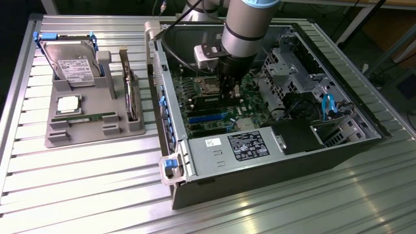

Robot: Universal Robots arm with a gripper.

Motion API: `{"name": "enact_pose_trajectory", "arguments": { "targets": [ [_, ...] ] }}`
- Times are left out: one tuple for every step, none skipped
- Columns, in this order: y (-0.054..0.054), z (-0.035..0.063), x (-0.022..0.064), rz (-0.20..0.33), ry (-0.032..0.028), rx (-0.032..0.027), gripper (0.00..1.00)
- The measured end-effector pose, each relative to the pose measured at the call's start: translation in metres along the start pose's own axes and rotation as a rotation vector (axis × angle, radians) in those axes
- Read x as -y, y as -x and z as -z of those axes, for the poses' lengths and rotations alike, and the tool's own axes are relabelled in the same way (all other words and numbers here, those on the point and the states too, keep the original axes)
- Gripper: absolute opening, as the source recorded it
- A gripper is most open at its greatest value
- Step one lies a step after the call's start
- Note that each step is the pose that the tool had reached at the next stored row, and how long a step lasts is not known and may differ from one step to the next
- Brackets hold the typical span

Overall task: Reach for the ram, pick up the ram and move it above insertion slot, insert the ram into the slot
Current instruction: 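Insert the ram into the slot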

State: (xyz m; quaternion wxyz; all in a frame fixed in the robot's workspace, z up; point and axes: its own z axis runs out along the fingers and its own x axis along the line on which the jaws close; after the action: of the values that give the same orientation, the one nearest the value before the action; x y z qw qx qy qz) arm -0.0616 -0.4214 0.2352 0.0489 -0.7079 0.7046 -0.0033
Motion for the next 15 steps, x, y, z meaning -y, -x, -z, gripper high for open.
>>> {"name": "enact_pose_trajectory", "arguments": {
  "targets": [
    [0.0,-0.0002,0.0,0.0,0.0,0.0001,0.14],
    [0.0,-0.0006,0.0,0.0,0.0,0.0001,0.14],
    [0.0,-0.0009,0.0,0.0,0.0,0.0001,0.14],
    [-0.0001,-0.0012,-0.0001,0.0,0.0,0.0,0.14],
    [-0.0001,-0.0017,-0.0001,0.0,0.0,0.0,0.14],
    [-0.0001,-0.0021,-0.0002,0.0,0.0,0.0001,0.14],
    [-0.0002,-0.0024,-0.0002,0.0,0.0,0.0,0.14],
    [-0.0002,-0.0026,-0.0002,0.0,0.0,0.0,0.14],
    [-0.0002,-0.0028,-0.0002,0.0,0.0,0.0,0.14],
    [-0.0002,-0.003,-0.0002,0.0,0.0,0.0,0.14],
    [-0.0002,-0.003,-0.0002,0.0,0.0,-0.0001,0.14],
    [-0.0002,-0.0031,-0.0002,0.0,0.0,0.0,0.14],
    [-0.0002,-0.0034,-0.0002,0.0,-0.0001,0.0001,0.14],
    [-0.0002,-0.0036,-0.0002,0.0,0.0,0.0001,0.14],
    [-0.0001,-0.0037,-0.0003,0.0,0.0,0.0,0.14]
  ]
}}
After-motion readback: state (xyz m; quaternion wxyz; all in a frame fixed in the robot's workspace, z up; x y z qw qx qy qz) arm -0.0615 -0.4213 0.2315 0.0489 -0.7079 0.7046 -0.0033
